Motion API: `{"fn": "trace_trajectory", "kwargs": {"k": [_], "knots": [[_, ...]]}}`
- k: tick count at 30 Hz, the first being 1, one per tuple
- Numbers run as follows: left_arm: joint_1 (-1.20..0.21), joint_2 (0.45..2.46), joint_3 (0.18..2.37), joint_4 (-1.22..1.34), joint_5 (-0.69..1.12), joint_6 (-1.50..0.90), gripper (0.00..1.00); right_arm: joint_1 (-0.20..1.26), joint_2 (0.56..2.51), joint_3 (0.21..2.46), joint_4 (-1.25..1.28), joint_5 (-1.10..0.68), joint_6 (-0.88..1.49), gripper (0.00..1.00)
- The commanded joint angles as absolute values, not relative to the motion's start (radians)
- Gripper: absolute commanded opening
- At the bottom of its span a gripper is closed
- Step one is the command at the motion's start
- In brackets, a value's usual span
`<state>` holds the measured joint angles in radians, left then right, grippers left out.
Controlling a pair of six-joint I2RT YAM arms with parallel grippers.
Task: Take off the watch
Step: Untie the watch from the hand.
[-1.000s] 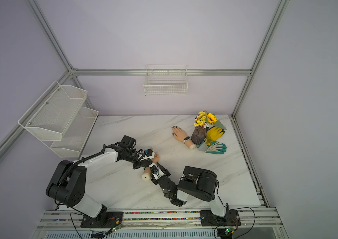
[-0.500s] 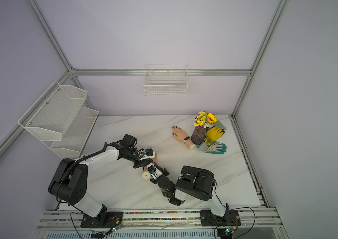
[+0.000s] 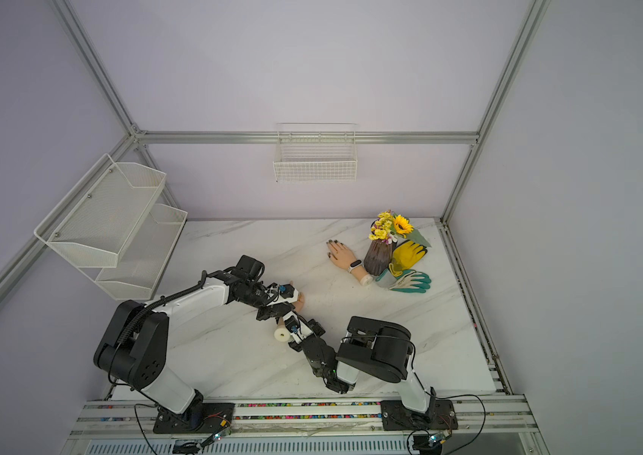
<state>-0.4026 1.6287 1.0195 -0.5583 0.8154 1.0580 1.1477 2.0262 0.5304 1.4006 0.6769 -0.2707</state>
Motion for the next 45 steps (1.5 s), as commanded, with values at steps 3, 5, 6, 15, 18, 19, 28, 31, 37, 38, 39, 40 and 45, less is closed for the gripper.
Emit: {"fn": "trace_trajectory", "kwargs": {"k": [3,5,6,15,18,19,28,31,37,38,39,40,45], "knots": [[-0.428,1.602,1.044,-0.62,0.906,1.056,0.17,1.119,2.007,0.507,1.439,0.813,-0.195,0.0],[-0.427,1.593,1.044,-0.607,0.9,1.034,0.17,1.116,2.004,0.491,1.437,0.804,-0.149,0.0],[-0.425,1.591,1.045,-0.605,0.897,1.022,0.17,1.114,2.0,0.48,1.439,0.795,-0.127,0.0],[-0.388,1.588,1.063,-0.559,0.908,0.931,0.17,1.107,1.971,0.419,1.439,0.807,0.009,0.0],[-0.378,1.578,1.057,-0.543,0.911,0.927,0.17,1.106,1.974,0.413,1.44,0.823,0.04,0.0],[-0.372,1.576,1.054,-0.535,0.913,0.922,0.17,1.106,1.975,0.41,1.439,0.825,0.048,0.0],[-0.325,1.548,1.023,-0.47,0.938,0.898,0.16,1.104,1.975,0.39,1.389,0.9,0.14,0.0],[-0.309,1.548,1.022,-0.464,0.946,0.889,0.15,1.104,1.973,0.39,1.374,0.903,0.157,0.0],[-0.289,1.54,1.012,-0.436,0.954,0.867,0.15,1.103,1.973,0.382,1.311,0.928,0.215,0.0],[-0.287,1.54,1.011,-0.435,0.954,0.867,0.15,1.104,1.976,0.383,1.293,0.935,0.234,0.0],[-0.285,1.541,1.011,-0.435,0.955,0.865,0.15,1.104,1.976,0.384,1.27,0.946,0.255,0.0],[-0.283,1.54,1.011,-0.434,0.955,0.865,0.15,1.104,1.973,0.385,1.241,0.954,0.283,0.0],[-0.276,1.54,1.011,-0.431,0.957,0.864,0.14,1.104,1.967,0.388,1.137,0.991,0.391,0.0]]}}
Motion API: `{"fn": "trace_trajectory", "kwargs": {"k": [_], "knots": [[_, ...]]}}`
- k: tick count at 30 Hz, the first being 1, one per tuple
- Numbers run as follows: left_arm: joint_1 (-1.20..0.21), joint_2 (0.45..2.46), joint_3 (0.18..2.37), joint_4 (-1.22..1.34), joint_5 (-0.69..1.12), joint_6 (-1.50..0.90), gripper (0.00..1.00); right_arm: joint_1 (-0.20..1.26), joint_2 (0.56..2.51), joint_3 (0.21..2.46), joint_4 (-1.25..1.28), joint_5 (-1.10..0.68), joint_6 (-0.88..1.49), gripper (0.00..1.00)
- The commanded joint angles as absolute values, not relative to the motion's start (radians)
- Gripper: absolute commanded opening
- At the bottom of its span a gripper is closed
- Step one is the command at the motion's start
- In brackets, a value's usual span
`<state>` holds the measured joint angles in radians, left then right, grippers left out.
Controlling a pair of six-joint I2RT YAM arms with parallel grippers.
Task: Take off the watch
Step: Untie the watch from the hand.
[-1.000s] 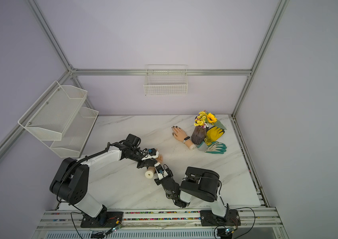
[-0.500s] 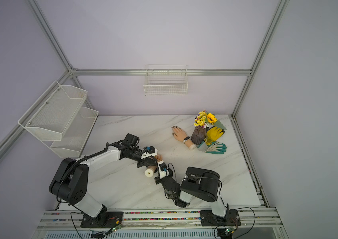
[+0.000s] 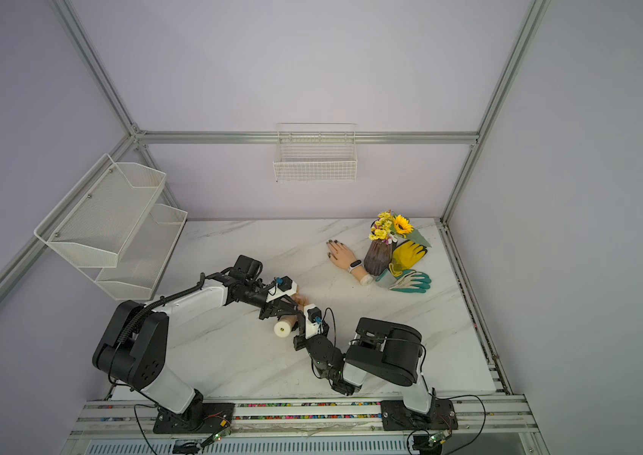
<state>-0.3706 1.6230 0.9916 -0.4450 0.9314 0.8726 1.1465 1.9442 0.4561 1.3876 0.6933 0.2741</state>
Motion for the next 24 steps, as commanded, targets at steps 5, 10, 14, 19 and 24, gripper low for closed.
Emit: {"fn": "trace_trajectory", "kwargs": {"k": [5,10,14,19,24], "knots": [[-0.27,1.541,1.009,-0.426,0.956,0.855,0.14,1.104,1.959,0.4,1.068,1.015,0.437,0.0],[-0.262,1.54,1.008,-0.424,0.956,0.854,0.14,1.104,1.96,0.408,1.036,1.028,0.474,0.0],[-0.258,1.542,1.008,-0.425,0.956,0.854,0.14,1.104,1.953,0.405,1.035,1.035,0.483,0.0],[-0.257,1.547,1.009,-0.424,0.963,0.855,0.14,1.106,1.955,0.406,1.039,1.035,0.483,0.0],[-0.256,1.551,1.005,-0.424,0.95,0.858,0.14,1.105,1.953,0.404,1.04,1.036,0.495,0.0]]}}
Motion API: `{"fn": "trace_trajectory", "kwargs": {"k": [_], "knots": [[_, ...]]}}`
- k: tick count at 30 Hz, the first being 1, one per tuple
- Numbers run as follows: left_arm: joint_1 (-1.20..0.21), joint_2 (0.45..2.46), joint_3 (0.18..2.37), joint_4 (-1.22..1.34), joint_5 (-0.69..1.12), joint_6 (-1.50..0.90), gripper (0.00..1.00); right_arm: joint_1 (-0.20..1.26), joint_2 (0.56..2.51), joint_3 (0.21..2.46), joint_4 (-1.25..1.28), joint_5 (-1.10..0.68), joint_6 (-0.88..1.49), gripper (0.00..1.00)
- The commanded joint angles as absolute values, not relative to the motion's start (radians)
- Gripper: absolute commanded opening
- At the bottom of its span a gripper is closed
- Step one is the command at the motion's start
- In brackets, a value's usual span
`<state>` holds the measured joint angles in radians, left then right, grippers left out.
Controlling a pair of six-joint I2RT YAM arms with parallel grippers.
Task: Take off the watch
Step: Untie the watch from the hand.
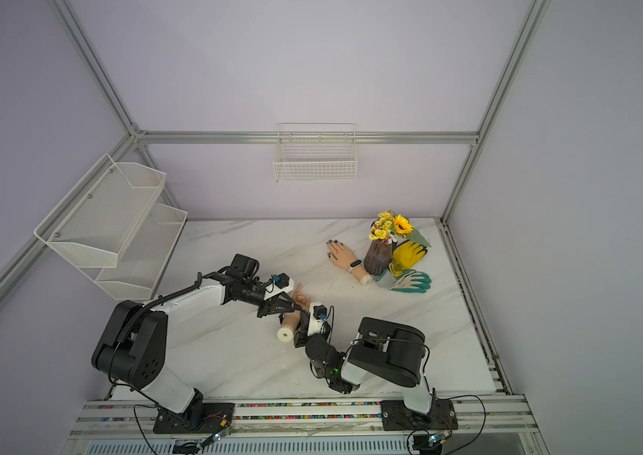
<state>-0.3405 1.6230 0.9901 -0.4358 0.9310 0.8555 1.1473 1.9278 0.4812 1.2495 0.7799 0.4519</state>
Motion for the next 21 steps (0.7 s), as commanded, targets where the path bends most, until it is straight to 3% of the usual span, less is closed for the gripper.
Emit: {"fn": "trace_trajectory", "kwargs": {"k": [1,21], "knots": [[-0.256,1.554,1.005,-0.425,0.95,0.858,0.14,1.106,1.954,0.403,1.04,1.037,0.495,0.0],[-0.244,1.527,0.954,-0.397,0.789,0.864,0.12,1.106,1.965,0.395,1.037,1.052,0.543,0.0]]}}
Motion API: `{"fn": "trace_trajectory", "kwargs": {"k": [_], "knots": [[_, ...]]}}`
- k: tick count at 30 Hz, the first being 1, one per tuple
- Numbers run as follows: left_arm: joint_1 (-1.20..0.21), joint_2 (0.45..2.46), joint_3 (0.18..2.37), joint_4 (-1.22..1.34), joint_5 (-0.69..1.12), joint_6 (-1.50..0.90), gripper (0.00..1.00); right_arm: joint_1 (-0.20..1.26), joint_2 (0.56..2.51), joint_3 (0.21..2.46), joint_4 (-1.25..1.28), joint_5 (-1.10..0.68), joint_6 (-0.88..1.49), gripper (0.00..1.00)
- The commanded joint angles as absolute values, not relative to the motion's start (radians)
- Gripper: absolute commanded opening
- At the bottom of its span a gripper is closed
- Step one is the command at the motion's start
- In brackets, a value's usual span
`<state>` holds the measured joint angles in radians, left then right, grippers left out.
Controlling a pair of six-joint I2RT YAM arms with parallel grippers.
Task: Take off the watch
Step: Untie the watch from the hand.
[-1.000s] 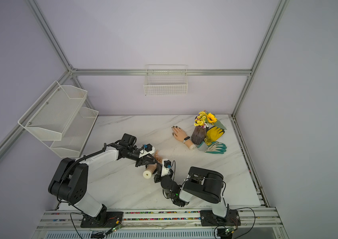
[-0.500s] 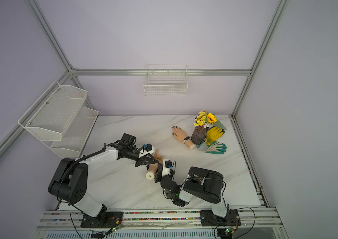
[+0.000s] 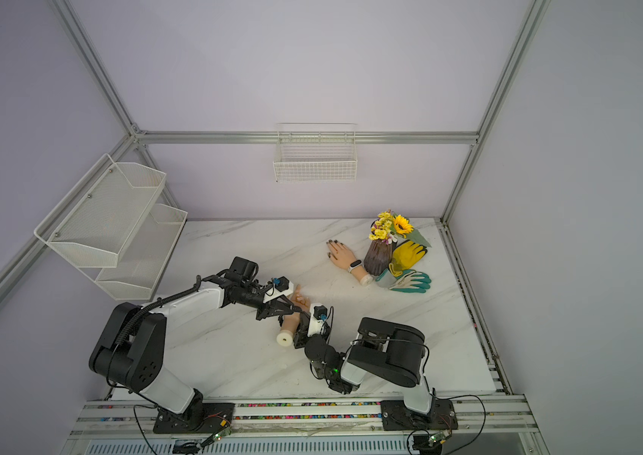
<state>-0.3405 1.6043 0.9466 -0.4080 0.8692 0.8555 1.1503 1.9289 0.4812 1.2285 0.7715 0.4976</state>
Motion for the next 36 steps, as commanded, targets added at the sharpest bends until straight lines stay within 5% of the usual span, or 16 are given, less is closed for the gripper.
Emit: {"fn": "trace_trajectory", "kwargs": {"k": [1,30,35,36], "knots": [[-0.241,1.524,0.951,-0.391,0.786,0.864,0.12,1.106,1.965,0.392,1.037,1.054,0.545,0.0],[-0.199,1.535,0.922,-0.343,0.855,0.863,0.17,1.12,1.901,0.393,1.077,0.999,0.47,0.0],[-0.234,1.511,0.921,-0.342,0.864,0.857,0.54,1.123,1.847,0.456,0.984,0.982,0.434,0.0],[-0.24,1.504,0.92,-0.333,0.861,0.85,0.97,1.122,1.837,0.472,0.955,0.982,0.429,0.0]]}}
